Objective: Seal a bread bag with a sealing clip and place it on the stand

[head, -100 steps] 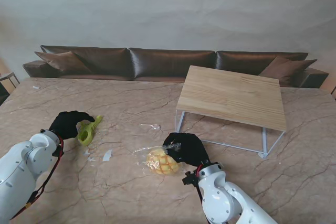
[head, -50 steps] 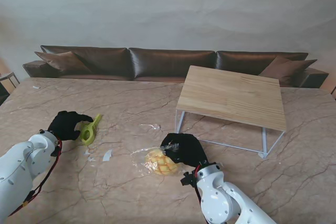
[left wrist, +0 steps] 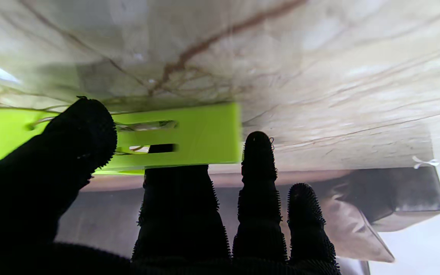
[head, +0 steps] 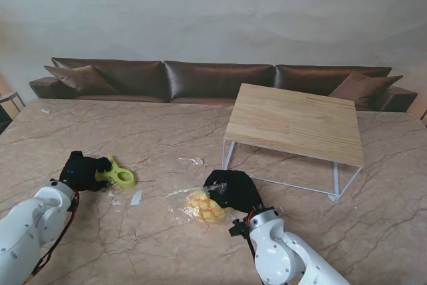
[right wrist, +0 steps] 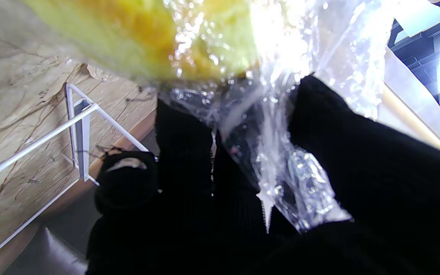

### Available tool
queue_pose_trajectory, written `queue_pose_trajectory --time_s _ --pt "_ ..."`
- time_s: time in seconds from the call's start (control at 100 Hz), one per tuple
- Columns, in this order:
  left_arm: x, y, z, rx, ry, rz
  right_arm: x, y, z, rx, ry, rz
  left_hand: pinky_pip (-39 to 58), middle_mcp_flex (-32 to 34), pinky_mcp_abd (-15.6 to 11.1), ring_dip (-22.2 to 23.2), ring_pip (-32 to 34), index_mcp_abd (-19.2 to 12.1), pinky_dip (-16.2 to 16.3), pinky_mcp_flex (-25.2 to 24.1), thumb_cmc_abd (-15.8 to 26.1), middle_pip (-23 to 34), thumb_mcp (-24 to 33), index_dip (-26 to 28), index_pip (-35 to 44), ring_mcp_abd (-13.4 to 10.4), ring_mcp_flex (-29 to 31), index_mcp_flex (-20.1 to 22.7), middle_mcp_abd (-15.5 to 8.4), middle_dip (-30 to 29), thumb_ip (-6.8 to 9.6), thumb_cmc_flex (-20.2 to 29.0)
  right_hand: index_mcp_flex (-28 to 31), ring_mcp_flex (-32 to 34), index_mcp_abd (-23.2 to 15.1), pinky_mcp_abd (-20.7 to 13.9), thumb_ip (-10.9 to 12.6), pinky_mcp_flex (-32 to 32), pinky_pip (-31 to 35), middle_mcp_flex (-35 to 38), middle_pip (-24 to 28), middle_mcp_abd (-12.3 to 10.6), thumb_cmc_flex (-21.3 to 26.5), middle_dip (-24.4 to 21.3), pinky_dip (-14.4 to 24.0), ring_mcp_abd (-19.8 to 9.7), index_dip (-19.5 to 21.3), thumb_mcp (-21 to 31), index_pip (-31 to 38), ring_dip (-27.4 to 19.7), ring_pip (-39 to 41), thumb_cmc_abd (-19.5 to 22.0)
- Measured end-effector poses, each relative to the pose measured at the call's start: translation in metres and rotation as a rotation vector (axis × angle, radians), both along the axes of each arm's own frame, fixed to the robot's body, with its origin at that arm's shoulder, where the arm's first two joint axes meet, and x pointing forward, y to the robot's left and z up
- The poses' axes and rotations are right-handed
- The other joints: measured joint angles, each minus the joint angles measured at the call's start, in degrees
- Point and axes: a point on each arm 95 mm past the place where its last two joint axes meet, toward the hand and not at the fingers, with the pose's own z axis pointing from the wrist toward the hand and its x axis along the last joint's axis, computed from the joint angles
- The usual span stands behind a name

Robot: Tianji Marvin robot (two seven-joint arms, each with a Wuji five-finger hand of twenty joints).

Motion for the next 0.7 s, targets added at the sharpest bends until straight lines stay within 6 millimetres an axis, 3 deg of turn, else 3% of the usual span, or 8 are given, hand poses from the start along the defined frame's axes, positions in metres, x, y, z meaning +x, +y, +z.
queue_pose_trajectory --time_s 0.08,0.23,0.37,0.57,0.7 --pt "-0.010 -0.002 -0.004 0.003 -0.024 0.011 0.000 0.000 0.000 0.000 0.000 0.000 3.87 4.10 2.54 3.16 4.05 -0.03 0.14 2.52 0.02 4.36 -1.56 0.61 1.40 0.49 5.05 3.43 0.49 1.56 0.01 -1.64 0.00 0.00 0.00 0.00 0.00 0.00 0.00 0.00 0.00 0.00 0.00 -0.04 0.00 0.00 0.00 0.00 0.00 0.00 0.00 0.00" --pt "-0.024 -0.009 -0.004 0.029 -0.024 -0.013 -0.001 0.001 -0.001 -0.001 0.001 0.003 5.81 4.45 3.81 2.84 4.89 0.43 0.14 4.47 0.14 4.88 -3.57 -0.43 0.52 1.07 6.11 2.79 -0.08 1.63 0.44 -2.98 0.00 0.00 -0.01 0.00 0.00 0.00 0.00 0.00 0.00 0.00 0.00 -0.06 0.00 0.00 0.00 0.01 0.00 0.00 0.00 0.00" --pt "-0.033 -0.004 0.005 0.041 -0.045 0.004 -0.001 0.001 -0.001 -0.002 0.000 0.004 5.81 -0.43 3.87 2.78 1.52 0.61 -0.06 4.48 0.15 1.84 -5.06 -2.23 -2.68 0.63 3.82 -0.24 -0.13 0.04 0.45 -4.12 0.00 0.00 -0.01 0.00 0.00 0.00 0.00 0.00 0.00 0.00 0.00 -0.06 0.00 0.00 0.00 0.01 0.00 0.00 0.00 0.00" --pt "-0.052 0.003 0.019 0.032 -0.118 0.016 -0.001 0.002 -0.001 -0.002 0.000 0.003 5.81 -1.99 3.95 2.11 -0.38 0.17 -0.07 4.48 0.16 -0.85 -6.35 -2.17 -2.73 0.63 2.52 -1.16 -0.05 -1.24 0.45 -4.12 0.00 0.00 -0.02 0.00 0.00 0.00 0.00 0.00 0.01 0.00 0.00 -0.07 0.00 0.00 0.00 0.01 0.00 0.00 0.00 0.00" --pt "-0.057 0.002 0.024 0.022 -0.214 -0.008 -0.002 0.003 -0.002 -0.002 0.001 0.007 4.97 -10.04 3.96 0.46 -5.39 0.35 -1.31 3.81 0.16 -8.69 -6.01 -3.87 -6.41 0.63 -4.32 -3.28 1.46 -4.36 0.45 -4.11 0.00 0.00 -0.04 0.00 0.00 0.00 0.00 0.02 0.05 -0.01 0.00 -0.08 -0.01 -0.01 0.00 0.01 0.00 0.00 0.00 0.00"
